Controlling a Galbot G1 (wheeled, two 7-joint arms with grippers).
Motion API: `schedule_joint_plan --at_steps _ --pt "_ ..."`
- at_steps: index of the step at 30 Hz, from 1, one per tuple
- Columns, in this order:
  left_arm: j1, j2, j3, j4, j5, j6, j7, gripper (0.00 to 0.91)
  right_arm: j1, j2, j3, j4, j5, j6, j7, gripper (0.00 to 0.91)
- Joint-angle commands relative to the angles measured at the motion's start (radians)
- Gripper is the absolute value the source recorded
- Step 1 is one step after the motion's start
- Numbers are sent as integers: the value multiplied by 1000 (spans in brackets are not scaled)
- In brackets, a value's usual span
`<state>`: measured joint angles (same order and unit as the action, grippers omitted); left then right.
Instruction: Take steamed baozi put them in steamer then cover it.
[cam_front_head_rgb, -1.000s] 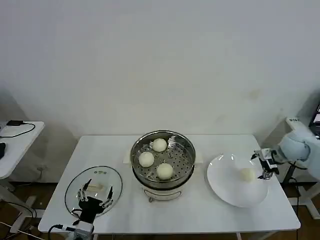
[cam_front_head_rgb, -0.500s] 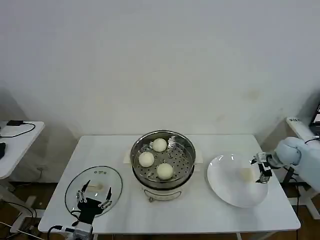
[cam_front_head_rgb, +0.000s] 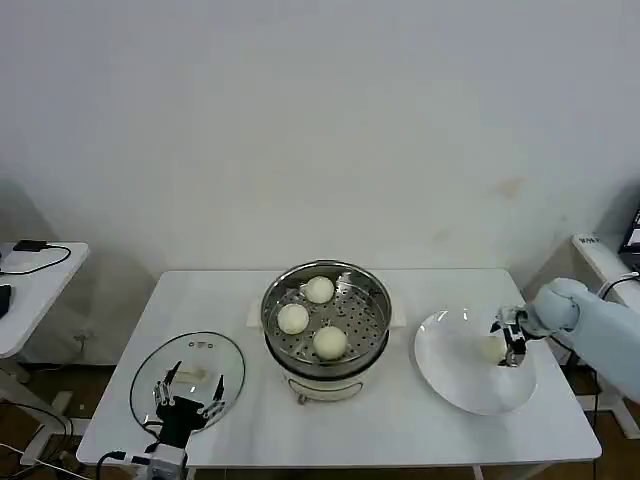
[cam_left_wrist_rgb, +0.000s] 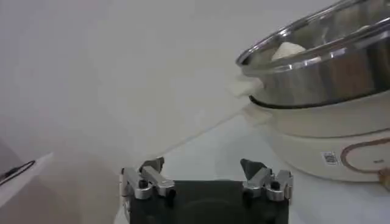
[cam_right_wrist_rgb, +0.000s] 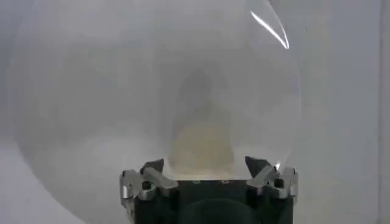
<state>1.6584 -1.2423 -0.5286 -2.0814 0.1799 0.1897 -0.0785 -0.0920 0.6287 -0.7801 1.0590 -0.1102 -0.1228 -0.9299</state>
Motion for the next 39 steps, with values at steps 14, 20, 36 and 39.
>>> schedule_joint_plan --at_steps 14,20,36,39 --pt "5 12 -5 -12 -3 5 0 907 124 -54 -77 91 47 -40 5 433" --pt "-1 18 -4 -9 -5 6 0 907 393 -151 -274 272 154 -86 5 443" --pt "-45 28 -1 7 -31 20 1 907 914 107 -701 554 587 -332 148 443" --pt "-48 27 -3 10 -33 19 0 907 902 195 -700 548 671 -396 213 443"
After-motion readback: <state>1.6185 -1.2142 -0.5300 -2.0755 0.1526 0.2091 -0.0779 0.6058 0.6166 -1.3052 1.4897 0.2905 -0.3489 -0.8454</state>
